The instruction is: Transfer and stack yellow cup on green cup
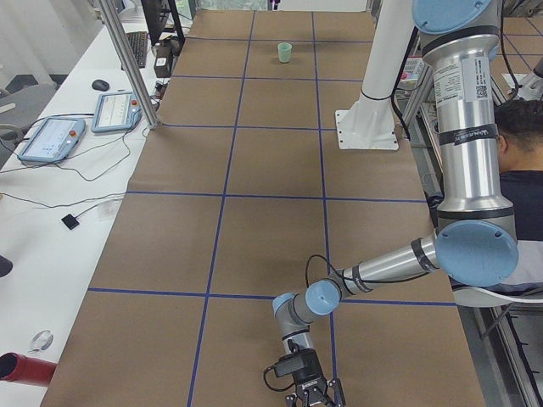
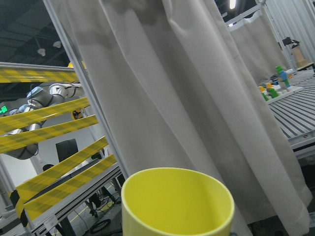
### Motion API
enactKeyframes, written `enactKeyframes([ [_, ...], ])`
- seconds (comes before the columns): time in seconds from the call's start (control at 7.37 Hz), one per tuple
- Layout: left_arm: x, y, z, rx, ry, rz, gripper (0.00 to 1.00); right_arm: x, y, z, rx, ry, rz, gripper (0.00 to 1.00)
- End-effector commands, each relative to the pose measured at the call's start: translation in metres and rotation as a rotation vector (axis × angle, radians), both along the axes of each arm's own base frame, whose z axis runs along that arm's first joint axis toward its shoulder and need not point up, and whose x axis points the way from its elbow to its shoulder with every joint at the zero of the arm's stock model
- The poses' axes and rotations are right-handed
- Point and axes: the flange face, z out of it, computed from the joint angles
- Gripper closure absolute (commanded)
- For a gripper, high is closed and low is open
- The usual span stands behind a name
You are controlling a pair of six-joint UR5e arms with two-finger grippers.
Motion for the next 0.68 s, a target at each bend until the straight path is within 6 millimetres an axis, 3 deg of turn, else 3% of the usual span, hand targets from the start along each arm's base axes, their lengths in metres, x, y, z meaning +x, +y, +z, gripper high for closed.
enactKeyframes([
  [0.0, 0.005, -0.016, -0.005, 0.029, 0.07, 0.114, 0.69, -0.001, 0.0, 0.0, -0.003, -0.011, -0.003, 0.0],
  [0.54, 0.022, -0.062, -0.03, 0.204, 0.221, 0.359, 0.7, -0.001, -0.001, -0.004, -0.023, -0.017, 0.027, 0.0],
])
